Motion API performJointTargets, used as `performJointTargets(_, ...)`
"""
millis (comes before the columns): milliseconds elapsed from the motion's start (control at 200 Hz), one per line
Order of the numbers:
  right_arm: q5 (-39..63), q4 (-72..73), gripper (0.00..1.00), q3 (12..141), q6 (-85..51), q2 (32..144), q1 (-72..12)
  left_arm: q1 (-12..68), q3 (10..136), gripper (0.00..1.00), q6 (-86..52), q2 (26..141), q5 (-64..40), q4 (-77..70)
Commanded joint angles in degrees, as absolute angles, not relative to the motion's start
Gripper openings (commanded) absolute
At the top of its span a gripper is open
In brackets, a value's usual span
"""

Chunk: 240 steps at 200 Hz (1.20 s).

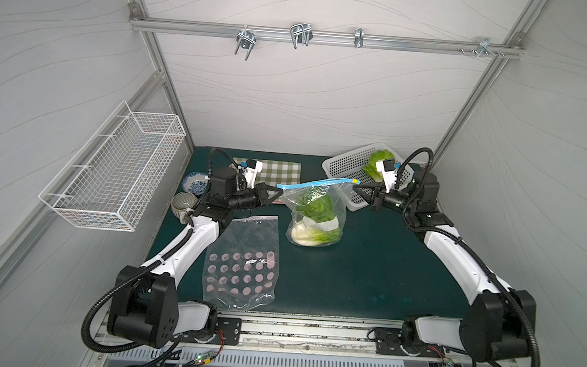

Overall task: Put the chinese cabbages into a zipper bag and zip it
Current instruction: Adjust the zipper food storage bag at the center of the board.

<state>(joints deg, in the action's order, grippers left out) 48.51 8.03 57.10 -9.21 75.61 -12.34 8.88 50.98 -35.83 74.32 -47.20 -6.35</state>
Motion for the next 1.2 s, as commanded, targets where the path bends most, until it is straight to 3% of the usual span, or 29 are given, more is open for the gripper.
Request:
performJointTargets(0, 49.56, 11.27, 0.06, 57.14, -10.18, 74.73, -12.19, 8.72, 54.18, 0.00, -34.62, 74.27, -47.73, -7.65)
performJointTargets(70, 49.48, 11.61, 0.07, 57.22, -10.49, 74.79, -12.22, 8.70, 54.34, 0.00, -34.54, 74.27, -47.81, -7.64)
performJointTargets(180, 48.96, 11.78, 0.18, 57.54, -10.79, 75.12, -12.31, 8.71, 54.60, 0.00, -34.62, 74.39, -47.79, -7.51)
performJointTargets(400, 49.38, 11.91, 0.00, 57.66, -11.02, 75.24, -12.59, 8.70, 55.30, 0.00, -34.48, 74.31, -47.50, -6.57)
performJointTargets(575, 47.24, 6.91, 0.00, 60.39, -8.93, 71.98, -14.67, 8.21, 62.41, 0.00, -30.67, 74.70, -44.24, 5.21)
performJointTargets(670, 40.03, -7.46, 0.00, 65.83, 1.01, 72.35, -19.44, 5.73, 70.91, 0.24, -26.01, 75.48, -41.84, 16.09)
performJointTargets(770, 36.61, -13.24, 0.00, 68.33, 5.85, 72.63, -21.09, 2.60, 74.40, 0.37, -25.83, 74.82, -42.63, 17.58)
performJointTargets(930, 37.76, -17.80, 0.00, 71.68, 9.12, 71.26, -21.34, 5.19, 82.72, 0.47, -21.71, 77.56, -43.73, 21.52)
performJointTargets(1086, 38.70, -23.83, 0.00, 74.63, 14.99, 70.62, -22.91, 19.27, 93.18, 0.57, -6.49, 81.75, -37.52, 30.12)
performJointTargets(1196, 39.97, -26.72, 0.00, 76.85, 16.41, 70.18, -23.25, 24.84, 99.34, 0.62, -0.65, 85.82, -37.00, 32.44)
